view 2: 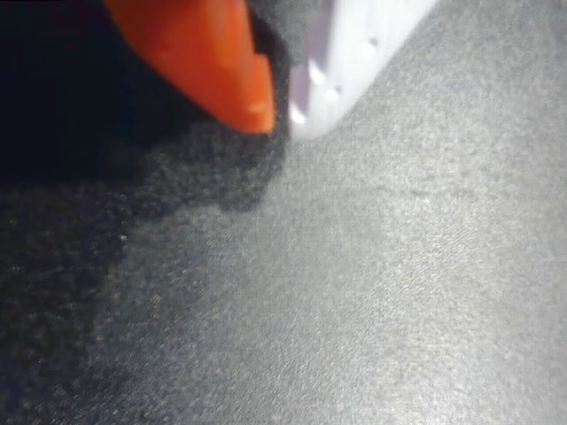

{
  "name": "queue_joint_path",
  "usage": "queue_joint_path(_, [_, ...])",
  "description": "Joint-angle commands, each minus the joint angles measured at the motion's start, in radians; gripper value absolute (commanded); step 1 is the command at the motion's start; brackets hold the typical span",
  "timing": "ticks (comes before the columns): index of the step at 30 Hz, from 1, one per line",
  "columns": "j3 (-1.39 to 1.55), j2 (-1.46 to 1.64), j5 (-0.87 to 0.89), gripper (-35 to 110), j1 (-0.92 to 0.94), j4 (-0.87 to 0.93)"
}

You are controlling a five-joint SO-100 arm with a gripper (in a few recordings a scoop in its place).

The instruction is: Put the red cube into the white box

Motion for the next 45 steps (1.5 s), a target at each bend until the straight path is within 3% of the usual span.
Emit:
queue_joint_path(1, [-0.005, 0.003, 0.003, 1, -0.003, 0.006])
queue_joint_path(38, [-0.005, 0.003, 0.032, 0, 0.011, 0.009])
queue_joint_path(45, [-0.051, 0.003, 0.014, 10, -0.02, 0.032])
